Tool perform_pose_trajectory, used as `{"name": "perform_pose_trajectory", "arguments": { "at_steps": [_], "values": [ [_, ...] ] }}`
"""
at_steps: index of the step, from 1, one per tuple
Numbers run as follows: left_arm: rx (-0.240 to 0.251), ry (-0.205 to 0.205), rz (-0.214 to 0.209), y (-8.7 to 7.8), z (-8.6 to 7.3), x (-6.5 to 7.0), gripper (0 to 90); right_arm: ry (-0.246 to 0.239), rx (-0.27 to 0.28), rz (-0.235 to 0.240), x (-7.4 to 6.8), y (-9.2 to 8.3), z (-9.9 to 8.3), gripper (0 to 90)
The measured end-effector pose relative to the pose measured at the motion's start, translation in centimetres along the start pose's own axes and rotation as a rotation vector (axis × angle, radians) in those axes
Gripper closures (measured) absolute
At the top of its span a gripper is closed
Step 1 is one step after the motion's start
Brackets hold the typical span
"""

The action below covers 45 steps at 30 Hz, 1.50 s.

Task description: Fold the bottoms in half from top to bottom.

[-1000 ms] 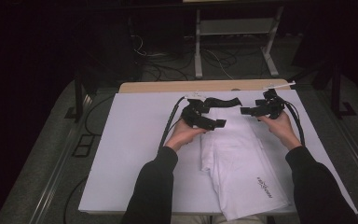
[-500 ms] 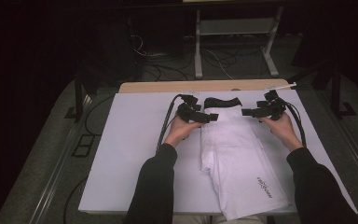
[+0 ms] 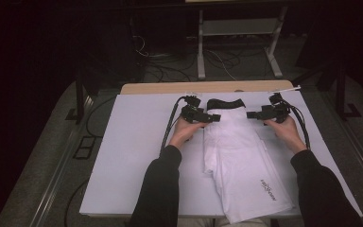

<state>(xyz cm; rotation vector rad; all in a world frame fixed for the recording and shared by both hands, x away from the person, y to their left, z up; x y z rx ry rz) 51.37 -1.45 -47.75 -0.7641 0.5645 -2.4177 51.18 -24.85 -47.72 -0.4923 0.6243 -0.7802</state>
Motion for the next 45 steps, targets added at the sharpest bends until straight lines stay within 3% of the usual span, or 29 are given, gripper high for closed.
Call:
{"name": "perform_pose_trajectory", "arguments": {
  "at_steps": [10, 16, 33, 37, 40, 45],
  "values": [
    [-0.021, -0.032, 0.002, 0.2, -0.8, -1.5, 9.5, 0.031, -0.055, 0.02, 0.7, 0.7, -0.2, 1.7],
    [-0.025, -0.035, -0.018, 0.2, -1.0, -1.6, 17.0, 0.066, -0.078, 0.058, 1.2, 1.3, -0.8, 14.6],
    [-0.033, -0.056, -0.046, 1.4, -1.6, -1.5, 33.2, 0.107, -0.158, 0.072, 1.3, 2.2, -0.6, 39.4],
    [-0.028, -0.057, -0.044, 1.4, -1.5, -1.5, 39.0, 0.119, -0.156, 0.076, 1.2, 2.4, -0.5, 45.4],
    [-0.03, -0.064, -0.039, 1.3, -1.5, -1.6, 45.4, 0.126, -0.159, 0.07, 0.9, 2.7, -0.5, 52.2],
    [-0.042, -0.07, -0.027, 1.3, -1.6, -1.7, 55.5, 0.139, -0.16, 0.042, 0.8, 2.9, -0.6, 70.9]
  ]
}}
Point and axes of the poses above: each handheld gripper's, and its own axes: y roughly forward along the jaws, z roughly out of its top, x roughly to its right, the point moved 7 cm from there along y, roughly forward along the jaws, and after that the axes turned 2 degrees about z, right-handed, at the moved point
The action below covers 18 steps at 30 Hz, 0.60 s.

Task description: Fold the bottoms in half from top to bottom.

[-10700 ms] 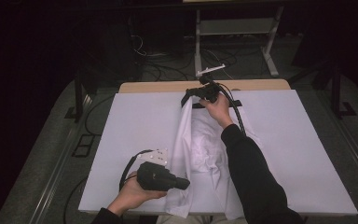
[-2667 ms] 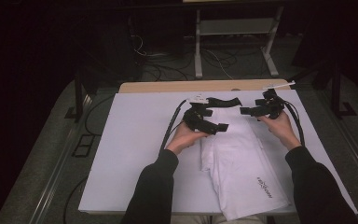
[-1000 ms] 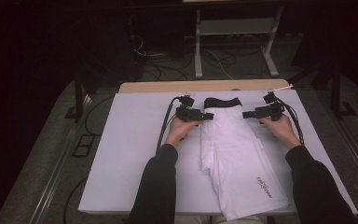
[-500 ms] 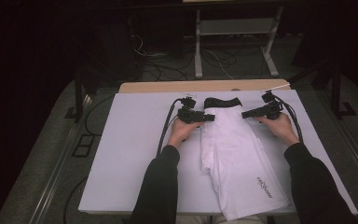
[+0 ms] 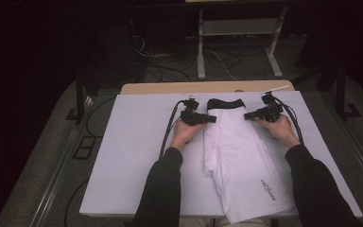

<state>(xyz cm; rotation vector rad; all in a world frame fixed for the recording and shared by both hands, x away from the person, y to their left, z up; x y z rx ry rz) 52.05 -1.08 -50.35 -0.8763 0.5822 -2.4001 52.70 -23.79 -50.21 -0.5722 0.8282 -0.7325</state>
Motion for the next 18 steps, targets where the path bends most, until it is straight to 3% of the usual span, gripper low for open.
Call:
{"name": "perform_pose_trajectory", "arguments": {
  "at_steps": [5, 8, 13, 18],
  "values": [
    [-0.011, 0.004, 0.017, 0.2, -0.1, 0.0, 66.4, -0.004, 0.005, -0.048, -0.4, 0.5, -0.1, 86.0],
    [-0.018, 0.014, 0.04, 0.2, -0.1, 0.0, 72.5, -0.011, 0.008, -0.072, -0.6, 0.6, 0.0, 87.7],
    [-0.009, 0.018, 0.069, 0.1, 0.1, -0.1, 85.0, 0.025, 0.041, -0.022, -0.6, 0.2, 0.1, 88.5],
    [-0.007, 0.031, 0.072, 0.0, 0.2, 0.3, 87.4, 0.038, 0.113, 0.01, -0.6, -0.7, 0.2, 88.7]
  ]
}}
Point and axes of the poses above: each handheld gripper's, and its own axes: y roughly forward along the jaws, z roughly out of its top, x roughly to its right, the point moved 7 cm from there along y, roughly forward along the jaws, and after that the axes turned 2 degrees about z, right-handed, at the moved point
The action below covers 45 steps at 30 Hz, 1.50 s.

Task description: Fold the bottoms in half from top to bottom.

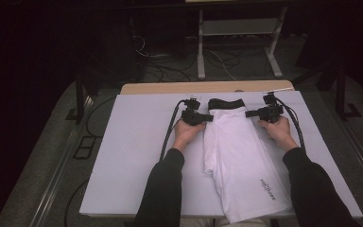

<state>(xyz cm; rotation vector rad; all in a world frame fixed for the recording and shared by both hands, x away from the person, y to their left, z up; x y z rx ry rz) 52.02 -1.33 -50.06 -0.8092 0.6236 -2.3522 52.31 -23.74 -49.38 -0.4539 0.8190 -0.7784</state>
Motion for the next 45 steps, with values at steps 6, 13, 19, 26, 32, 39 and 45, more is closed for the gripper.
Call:
{"name": "perform_pose_trajectory", "arguments": {
  "at_steps": [6, 13, 19, 26, 32, 39, 45],
  "values": [
    [0.014, 0.021, 0.012, -0.5, 0.5, 0.6, 87.9, -0.007, 0.025, 0.031, -0.3, -0.8, 0.0, 88.7],
    [0.026, 0.046, 0.02, -1.3, 1.1, 1.5, 88.1, -0.036, 0.043, 0.039, -0.9, -1.7, 0.2, 88.7],
    [0.026, 0.048, 0.012, -1.8, 1.2, 2.1, 88.1, -0.044, 0.061, 0.058, -1.2, -2.6, 0.0, 88.7],
    [0.034, 0.063, 0.012, -2.5, 1.2, 3.2, 88.2, -0.057, 0.079, 0.071, -1.9, -4.0, -0.6, 88.7],
    [0.035, 0.08, 0.001, -3.1, 1.2, 4.4, 88.2, -0.073, 0.1, 0.067, -2.6, -5.2, -0.8, 88.7],
    [0.053, 0.07, -0.022, -4.3, 1.2, 5.2, 88.2, -0.105, 0.118, 0.073, -3.9, -6.3, -0.5, 88.7],
    [0.063, 0.073, -0.038, -5.9, 0.8, 6.1, 88.1, -0.134, 0.111, 0.07, -4.7, -7.3, -0.6, 88.7]
  ]
}}
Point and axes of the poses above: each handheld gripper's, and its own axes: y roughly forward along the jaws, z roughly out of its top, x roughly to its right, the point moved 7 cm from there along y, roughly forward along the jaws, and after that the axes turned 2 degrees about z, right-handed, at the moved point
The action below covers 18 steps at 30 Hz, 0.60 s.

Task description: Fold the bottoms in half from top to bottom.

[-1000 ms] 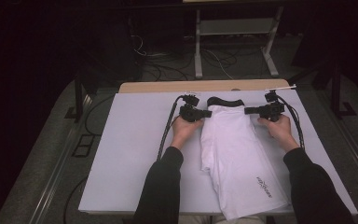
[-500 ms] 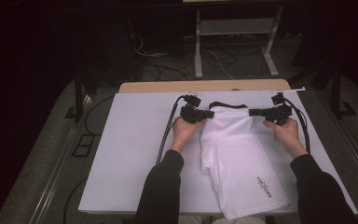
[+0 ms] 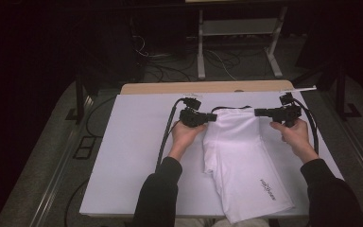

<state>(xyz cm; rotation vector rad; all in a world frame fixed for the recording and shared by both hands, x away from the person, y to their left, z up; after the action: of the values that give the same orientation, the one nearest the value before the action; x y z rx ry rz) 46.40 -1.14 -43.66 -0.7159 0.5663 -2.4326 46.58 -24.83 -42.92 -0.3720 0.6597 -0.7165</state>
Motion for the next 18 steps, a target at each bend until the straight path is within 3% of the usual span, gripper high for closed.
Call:
{"name": "perform_pose_trajectory", "arguments": {
  "at_steps": [7, 18],
  "values": [
    [0.006, 0.027, -0.016, -1.0, 0.0, 1.4, 88.1, -0.044, -0.012, -0.014, -1.2, -0.8, 0.0, 88.7],
    [0.0, 0.02, -0.03, -1.8, -0.4, 2.7, 88.1, -0.051, -0.002, -0.001, -1.9, -1.6, -1.2, 88.7]
  ]
}}
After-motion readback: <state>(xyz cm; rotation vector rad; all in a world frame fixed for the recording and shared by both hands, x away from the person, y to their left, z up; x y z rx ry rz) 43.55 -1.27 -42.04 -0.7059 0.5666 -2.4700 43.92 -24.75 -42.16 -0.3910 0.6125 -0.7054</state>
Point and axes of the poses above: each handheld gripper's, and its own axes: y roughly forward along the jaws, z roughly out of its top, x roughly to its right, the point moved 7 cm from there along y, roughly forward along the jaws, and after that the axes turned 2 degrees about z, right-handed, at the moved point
